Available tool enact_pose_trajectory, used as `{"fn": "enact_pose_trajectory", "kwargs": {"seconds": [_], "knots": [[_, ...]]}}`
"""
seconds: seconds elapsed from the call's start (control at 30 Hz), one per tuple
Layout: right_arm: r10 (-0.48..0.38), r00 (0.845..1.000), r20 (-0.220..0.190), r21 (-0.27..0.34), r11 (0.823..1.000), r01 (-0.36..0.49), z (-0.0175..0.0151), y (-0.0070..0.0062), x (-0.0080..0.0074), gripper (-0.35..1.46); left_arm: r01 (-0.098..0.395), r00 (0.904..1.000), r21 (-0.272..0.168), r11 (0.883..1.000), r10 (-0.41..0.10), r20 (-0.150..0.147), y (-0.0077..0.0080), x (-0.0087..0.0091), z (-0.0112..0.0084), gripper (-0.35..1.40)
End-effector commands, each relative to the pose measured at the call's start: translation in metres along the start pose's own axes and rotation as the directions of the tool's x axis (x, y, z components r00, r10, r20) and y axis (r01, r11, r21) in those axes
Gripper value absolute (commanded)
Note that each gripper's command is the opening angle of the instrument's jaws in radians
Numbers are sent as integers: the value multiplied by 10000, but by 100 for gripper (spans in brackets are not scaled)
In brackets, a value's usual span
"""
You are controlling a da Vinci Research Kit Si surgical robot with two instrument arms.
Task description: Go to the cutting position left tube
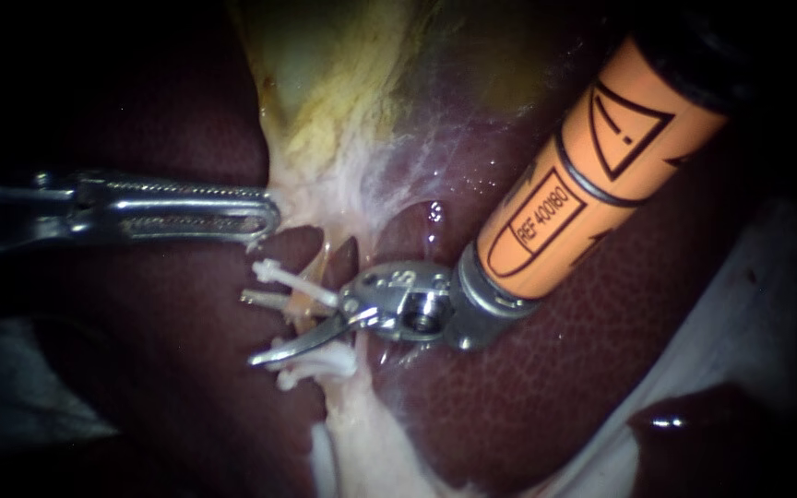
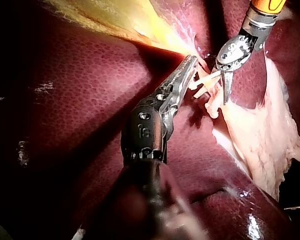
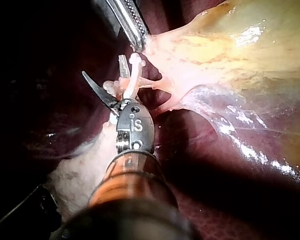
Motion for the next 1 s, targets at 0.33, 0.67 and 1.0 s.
{"fn": "enact_pose_trajectory", "kwargs": {"seconds": [0.33,0.67,1.0], "knots": [[302,9995,-59,466,9985,-298,5,-3,-3,140,-10,10000,-31,10000,10,4,-3,0,-1,-35],[248,9993,-275,443,9987,-235,7,13,-14,140,-8,10000,-39,10000,8,6,-4,0,-1,-35],[-822,9961,-328,408,9957,835,4,24,-18,135,-11,10000,-66,10000,11,15,-8,0,-4,-35]]}}
